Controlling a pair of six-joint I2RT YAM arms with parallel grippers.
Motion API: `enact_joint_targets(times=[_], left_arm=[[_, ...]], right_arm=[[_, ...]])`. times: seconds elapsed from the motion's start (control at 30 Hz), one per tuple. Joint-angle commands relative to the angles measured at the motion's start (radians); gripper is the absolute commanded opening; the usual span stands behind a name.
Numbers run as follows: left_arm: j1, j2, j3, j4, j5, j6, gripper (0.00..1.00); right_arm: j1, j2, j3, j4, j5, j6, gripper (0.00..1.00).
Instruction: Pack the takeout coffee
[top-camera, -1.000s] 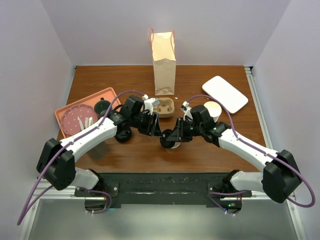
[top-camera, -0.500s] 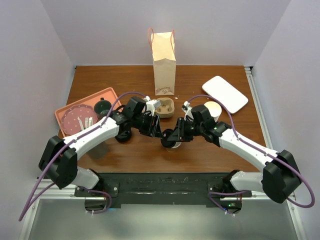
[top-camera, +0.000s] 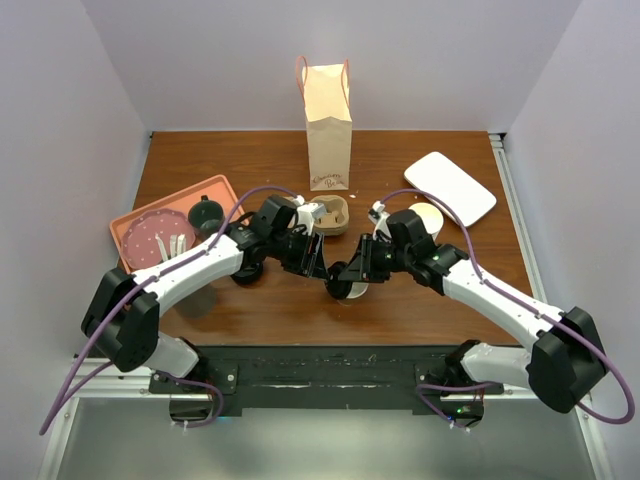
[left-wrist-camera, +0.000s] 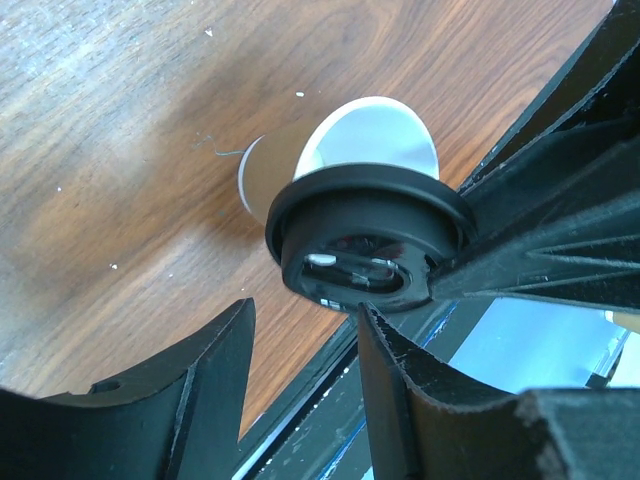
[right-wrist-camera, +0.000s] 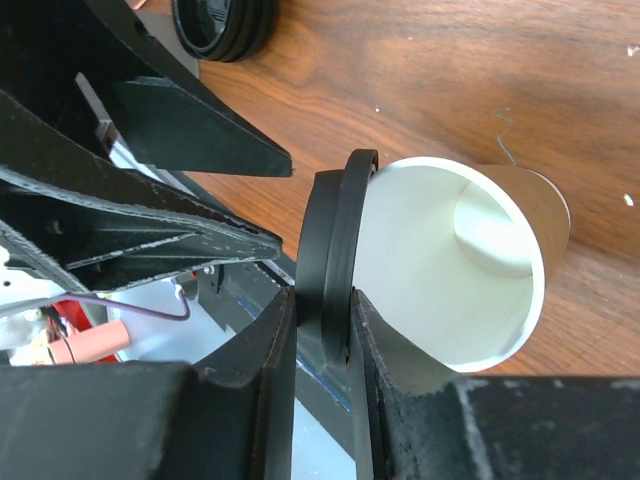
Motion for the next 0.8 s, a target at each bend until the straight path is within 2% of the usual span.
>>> enact_joint_targets(times=[0.0,0.13,0.33,0.77], left_arm=[[-0.007,0.001,0.013,0.033,0.018,-0.017,0.50],[-0.007,-0.010,0.024,0.006,-0.011,-0.010,0.50],[-0.007,-0.047,0.030,-0.007,-0.031,-0.008,0.55],[-0.007,0.001,0.049,0.020,0.028,-0.025,0.54]], right_arm=[[-0.006,-0.044,-0.008,-0.013,0.023,-0.014,0.15],[-0.010,-0.060,-0.005,0.009,-0.001,-0.010,0.11],[-0.029,-0.092,-0.006,0.072,-0.048,0.012,0.12],[-0.121,-0.138,-0.124,0.138,-0.156,0.026,0.18]])
